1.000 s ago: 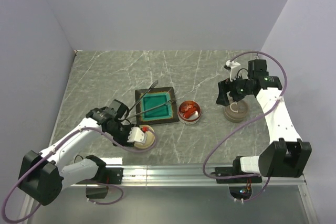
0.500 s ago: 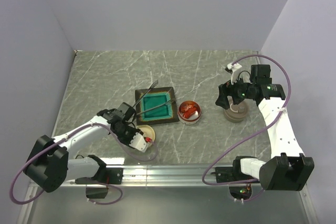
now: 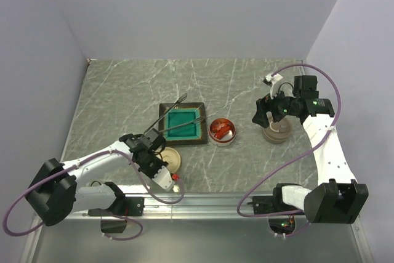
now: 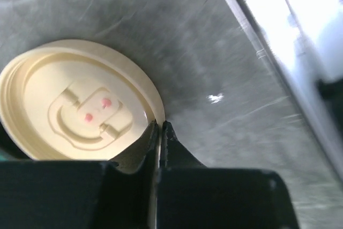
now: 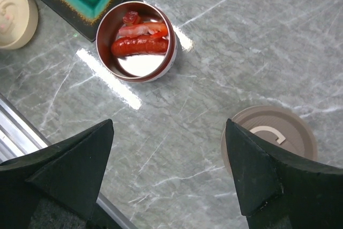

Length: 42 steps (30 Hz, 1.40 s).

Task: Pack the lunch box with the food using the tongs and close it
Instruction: Pick up the lid of the lunch box with the left arm, then pass the lid of the lunch box from the left arm to the right

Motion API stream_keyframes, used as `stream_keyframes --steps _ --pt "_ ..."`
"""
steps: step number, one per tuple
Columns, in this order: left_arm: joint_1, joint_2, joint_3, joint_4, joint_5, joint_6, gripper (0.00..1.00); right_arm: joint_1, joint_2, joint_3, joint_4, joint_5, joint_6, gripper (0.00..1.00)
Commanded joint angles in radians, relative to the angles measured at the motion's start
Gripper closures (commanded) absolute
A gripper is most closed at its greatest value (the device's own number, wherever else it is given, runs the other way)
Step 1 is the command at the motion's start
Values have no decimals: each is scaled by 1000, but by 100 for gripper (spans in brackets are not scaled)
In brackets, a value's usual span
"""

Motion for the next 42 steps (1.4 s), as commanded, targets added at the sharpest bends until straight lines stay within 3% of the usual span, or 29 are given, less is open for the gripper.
stream_keyframes --steps 1,4,9,15,21,25,28,42 --pt "-58 -27 96 -105 124 -107 98 5 -29 -14 71 -43 -39 9" --pt "-118 3 219 -174 190 -213 100 5 -30 -17 79 -74 -57 11" --pt "-138 87 454 -236 433 -408 100 5 -73 -32 104 -140 -111 12" --pt "-137 202 714 -309 722 -604 100 6 -215 -75 110 -313 -344 14" --pt "-78 277 885 -332 924 -724 100 82 -391 -155 84 -385 -580 22" --pt "-43 357 968 -415 1054 -714 100 157 -443 -169 30 -397 -690 24" --pt "-41 418 1023 -551 1082 -607 100 238 -472 -169 33 -388 -700 25" --pt "-54 451 1048 -549 1096 -625 100 565 -371 -130 133 -286 -580 37"
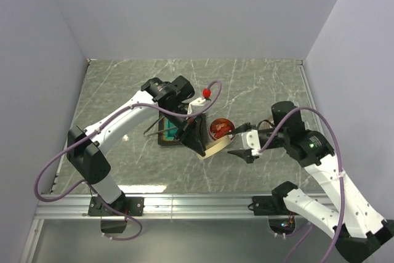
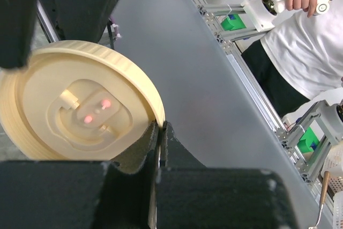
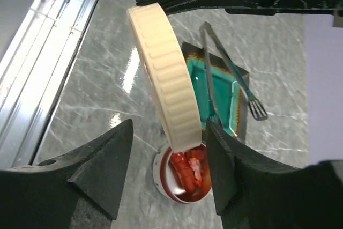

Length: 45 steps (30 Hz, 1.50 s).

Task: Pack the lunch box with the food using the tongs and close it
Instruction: Pass the lid of the lunch box from the left arm to the right, then pass the lid of the lunch box from the right arm to the left

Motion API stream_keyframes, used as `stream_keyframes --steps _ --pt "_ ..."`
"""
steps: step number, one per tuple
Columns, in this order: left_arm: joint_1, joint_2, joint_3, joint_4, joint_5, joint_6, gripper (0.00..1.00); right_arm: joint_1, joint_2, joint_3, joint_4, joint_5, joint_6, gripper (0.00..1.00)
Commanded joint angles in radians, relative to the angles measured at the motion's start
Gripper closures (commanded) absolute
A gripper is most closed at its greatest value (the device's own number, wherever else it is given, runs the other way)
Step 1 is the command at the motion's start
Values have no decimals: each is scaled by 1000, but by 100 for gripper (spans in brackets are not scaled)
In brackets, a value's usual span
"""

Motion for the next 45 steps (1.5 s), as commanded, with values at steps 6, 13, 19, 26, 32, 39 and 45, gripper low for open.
stream_keyframes --steps 6,13,19,26,32,39,45 --pt "-41 -32 15 -33 13 46 99 102 61 45 124 58 142 58" --pt "-34 -146 -63 218 -79 -98 76 114 84 79 115 80 228 100" --pt "-35 -398 -304 720 -312 -456 54 117 145 142 29 107 261 100" --pt "-81 -375 -247 711 -522 -512 48 137 224 238 -54 175 302 100" --pt "-98 -412 -307 797 -648 -571 57 157 231 258 -51 218 324 100" --pt "-106 -386 -312 803 -670 -597 75 171 242 275 -32 258 348 100" --pt "-107 -372 -327 854 -782 -655 89 173 270 303 -25 273 392 100"
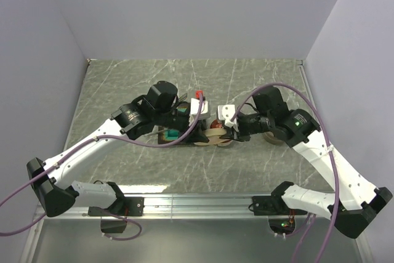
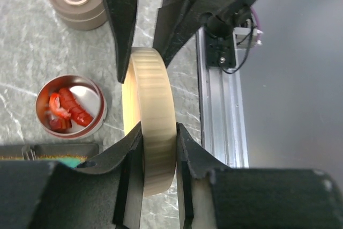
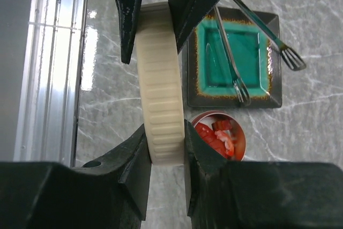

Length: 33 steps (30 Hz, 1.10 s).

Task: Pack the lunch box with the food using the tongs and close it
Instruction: Pass the lid of the lunch box from the right arm to the left, then pass the lid of the lunch box from the left arm to the right

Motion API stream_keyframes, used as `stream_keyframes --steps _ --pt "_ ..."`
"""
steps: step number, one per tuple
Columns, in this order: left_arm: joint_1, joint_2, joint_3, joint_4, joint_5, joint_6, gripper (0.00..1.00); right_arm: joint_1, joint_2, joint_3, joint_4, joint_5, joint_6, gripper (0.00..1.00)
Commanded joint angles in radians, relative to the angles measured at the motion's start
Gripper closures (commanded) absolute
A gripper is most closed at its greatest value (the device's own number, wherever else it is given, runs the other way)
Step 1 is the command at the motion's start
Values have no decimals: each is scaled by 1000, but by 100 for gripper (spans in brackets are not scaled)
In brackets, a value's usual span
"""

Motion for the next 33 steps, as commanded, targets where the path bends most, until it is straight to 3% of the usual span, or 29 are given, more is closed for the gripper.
stream_keyframes --steps 1,3,7,10,13,16,20,21,22,23,27,28,31,33 --pt "-7 13 -16 107 -135 -81 97 13 12 63 74 -8 92 100" --pt "-7 4 -29 134 -196 -113 100 15 4 56 121 27 142 100" --pt "52 -18 -51 193 -169 -268 100 7 -57 -21 278 122 264 48" --pt "163 -34 -81 278 -50 -412 100 -11 -117 -76 395 188 357 26" --pt "267 -74 -157 455 96 -585 100 -73 -144 -96 450 206 460 18" --pt "316 -107 -227 687 195 -777 100 -210 -161 -134 551 151 737 15" --pt "349 -137 -302 925 206 -930 100 -364 -168 -217 759 -12 1088 17" --pt "355 -140 -304 942 200 -937 100 -395 -168 -231 802 -48 1155 19" --pt "372 -139 -302 954 192 -959 100 -404 -166 -272 864 -97 1298 29" --pt "383 -136 -305 992 190 -979 100 -410 -166 -291 1018 -141 1377 33" --pt "409 -113 -292 1020 137 -1028 100 -409 -90 -309 1250 -258 1685 37" --pt "410 -110 -287 1017 123 -1035 100 -409 -73 -308 1281 -269 1791 43" --pt "410 -91 -250 900 14 -1016 100 -406 -42 -320 1433 -251 1952 42" --pt "415 -88 -246 899 -9 -1028 100 -389 -37 -305 1385 -225 1953 41"
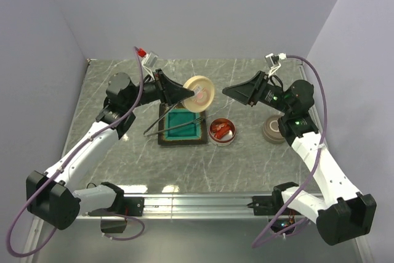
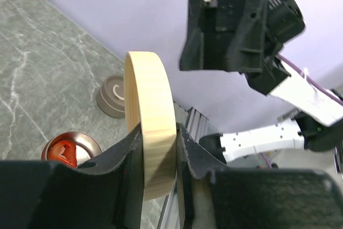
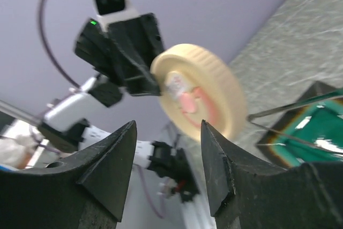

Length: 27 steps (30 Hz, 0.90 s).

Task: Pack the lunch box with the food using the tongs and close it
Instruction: Pass the lid of the lunch box from the left arm to the right

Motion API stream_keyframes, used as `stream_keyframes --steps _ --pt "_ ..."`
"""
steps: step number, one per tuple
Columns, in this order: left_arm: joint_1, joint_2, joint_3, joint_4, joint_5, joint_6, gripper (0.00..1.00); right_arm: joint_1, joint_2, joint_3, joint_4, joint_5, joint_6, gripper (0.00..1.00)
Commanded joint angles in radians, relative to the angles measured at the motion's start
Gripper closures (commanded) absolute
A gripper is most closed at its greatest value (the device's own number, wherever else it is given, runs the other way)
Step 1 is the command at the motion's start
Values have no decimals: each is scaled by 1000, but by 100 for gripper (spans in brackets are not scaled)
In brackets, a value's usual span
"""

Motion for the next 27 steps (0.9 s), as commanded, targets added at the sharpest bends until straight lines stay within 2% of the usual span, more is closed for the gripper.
stream_keyframes --steps 1,3,7,12,21,27 --pt "6 6 49 16 -82 -44 100 34 -2 47 71 -1 167 41" --pt "6 10 49 37 -82 -67 100 50 -2 57 18 30 142 37" --pt "6 16 60 39 -95 -57 100 70 4 34 -45 75 167 37" --pt "-6 24 50 27 -124 -24 100 125 22 22 -72 127 115 38" --pt "-68 42 72 11 -151 50 100 151 76 38 -68 228 84 38" --pt "-81 56 84 19 -156 48 100 162 88 72 -172 302 43 39"
